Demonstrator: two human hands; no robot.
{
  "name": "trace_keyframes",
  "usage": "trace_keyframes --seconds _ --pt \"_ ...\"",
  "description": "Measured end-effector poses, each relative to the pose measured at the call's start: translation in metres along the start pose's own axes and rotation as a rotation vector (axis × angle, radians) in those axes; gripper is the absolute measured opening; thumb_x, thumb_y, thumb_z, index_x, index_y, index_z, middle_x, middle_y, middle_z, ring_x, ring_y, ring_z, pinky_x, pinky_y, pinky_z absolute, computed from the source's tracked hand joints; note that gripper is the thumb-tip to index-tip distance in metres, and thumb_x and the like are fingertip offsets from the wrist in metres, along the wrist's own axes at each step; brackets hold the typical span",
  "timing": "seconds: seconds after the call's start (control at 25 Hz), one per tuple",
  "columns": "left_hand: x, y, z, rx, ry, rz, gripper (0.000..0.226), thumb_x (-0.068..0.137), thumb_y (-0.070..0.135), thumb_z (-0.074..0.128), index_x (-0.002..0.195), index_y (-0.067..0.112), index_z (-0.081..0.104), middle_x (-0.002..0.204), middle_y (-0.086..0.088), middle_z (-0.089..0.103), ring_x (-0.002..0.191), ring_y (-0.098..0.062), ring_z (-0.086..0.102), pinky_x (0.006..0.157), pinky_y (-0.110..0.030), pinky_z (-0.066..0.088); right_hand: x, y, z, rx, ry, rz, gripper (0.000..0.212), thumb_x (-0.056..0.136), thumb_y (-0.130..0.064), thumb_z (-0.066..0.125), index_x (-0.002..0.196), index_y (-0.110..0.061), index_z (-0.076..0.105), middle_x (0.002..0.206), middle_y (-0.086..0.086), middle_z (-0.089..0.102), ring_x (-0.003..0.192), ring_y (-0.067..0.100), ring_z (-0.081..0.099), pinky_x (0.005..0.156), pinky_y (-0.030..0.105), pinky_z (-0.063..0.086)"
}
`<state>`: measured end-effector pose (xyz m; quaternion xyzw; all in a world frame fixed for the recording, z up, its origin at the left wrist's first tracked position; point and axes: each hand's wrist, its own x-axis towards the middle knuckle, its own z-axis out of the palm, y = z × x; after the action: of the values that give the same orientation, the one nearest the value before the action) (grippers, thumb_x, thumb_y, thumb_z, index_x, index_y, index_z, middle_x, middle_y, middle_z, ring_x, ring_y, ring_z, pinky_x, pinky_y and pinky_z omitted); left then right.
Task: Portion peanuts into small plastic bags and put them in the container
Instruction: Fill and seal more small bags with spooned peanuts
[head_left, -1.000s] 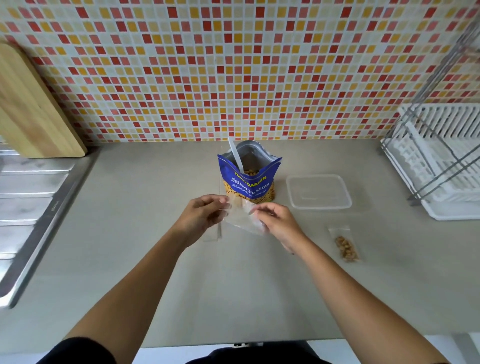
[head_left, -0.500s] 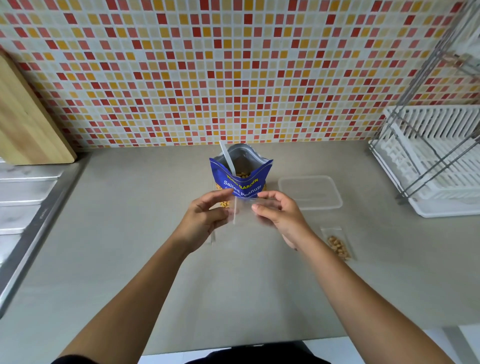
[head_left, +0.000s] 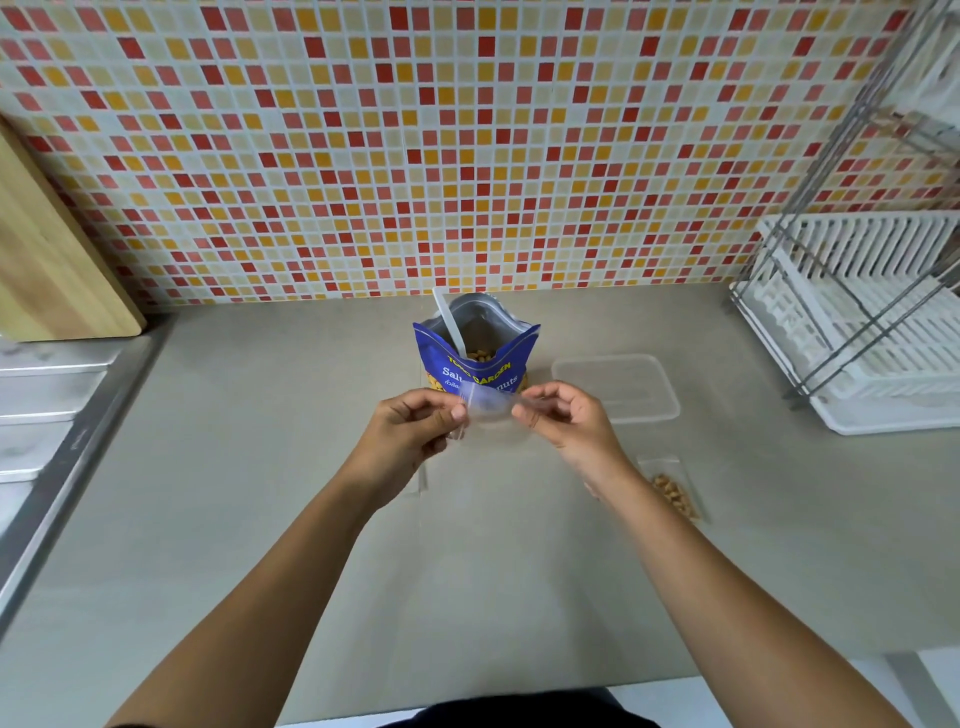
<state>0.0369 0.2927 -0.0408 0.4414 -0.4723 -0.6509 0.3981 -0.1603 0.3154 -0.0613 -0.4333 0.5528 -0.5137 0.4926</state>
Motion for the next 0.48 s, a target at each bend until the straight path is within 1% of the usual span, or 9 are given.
trace_keyframes --seconds 0.12,0.2,0.24,0.32,0.4,0.48 --pt "-0.002 0.0 0.01 -0.156 -0.007 -0.1 0.031 0.086 0.0 0.056 0.063 0.014 0.071 0.057 0.003 0.062 0.052 -0.004 0.054 0.052 -0.014 0.046 0.004 -0.003 0.002 0.026 0.013 -0.009 0.022 0.077 -0.003 0.071 0.087 -0.019 0.06 0.062 -0.011 0.068 0.06 -0.002 0.056 0.066 0.015 0.044" --pt "-0.003 -0.001 0.016 -0.269 -0.027 -0.142 0.036 0.087 0.003 0.053 0.059 0.014 0.072 0.054 0.003 0.059 0.049 -0.003 0.053 0.051 -0.012 0.047 0.007 -0.004 0.004 0.015 0.012 -0.018 0.025 0.078 -0.004 0.07 0.092 -0.021 0.058 0.061 -0.011 0.069 0.059 -0.002 0.058 0.064 0.015 0.046" --pt "-0.005 0.0 0.018 -0.329 -0.054 -0.15 0.035 0.087 0.006 0.053 0.058 0.014 0.07 0.052 0.003 0.056 0.048 -0.003 0.051 0.05 -0.012 0.046 0.008 -0.005 0.004 0.002 0.012 -0.032 0.026 0.079 -0.005 0.07 0.094 -0.022 0.057 0.061 -0.009 0.07 0.06 0.0 0.059 0.064 0.016 0.046" --pt "-0.007 0.003 0.022 -0.432 -0.087 -0.17 0.027 0.082 0.013 0.055 0.057 0.013 0.067 0.051 0.002 0.052 0.046 -0.003 0.048 0.049 -0.011 0.044 0.009 -0.009 0.005 -0.011 0.008 -0.058 0.029 0.08 -0.006 0.069 0.098 -0.025 0.056 0.066 -0.005 0.071 0.066 0.007 0.062 0.069 0.022 0.05" --pt "-0.006 0.006 0.022 -0.508 -0.094 -0.209 0.021 0.076 0.017 0.057 0.058 0.013 0.065 0.052 0.003 0.052 0.046 -0.003 0.048 0.047 -0.011 0.045 0.01 -0.014 0.007 -0.003 -0.015 -0.067 0.031 0.083 -0.008 0.067 0.103 -0.026 0.055 0.075 -0.001 0.071 0.072 0.013 0.063 0.07 0.028 0.053" --pt "-0.004 0.008 0.021 -0.544 -0.098 -0.243 0.017 0.076 0.019 0.058 0.061 0.013 0.066 0.055 0.003 0.055 0.047 -0.003 0.05 0.047 -0.012 0.047 0.01 -0.017 0.008 0.001 -0.037 -0.074 0.031 0.085 -0.009 0.064 0.107 -0.029 0.053 0.082 0.001 0.071 0.074 0.01 0.066 0.067 0.026 0.055"
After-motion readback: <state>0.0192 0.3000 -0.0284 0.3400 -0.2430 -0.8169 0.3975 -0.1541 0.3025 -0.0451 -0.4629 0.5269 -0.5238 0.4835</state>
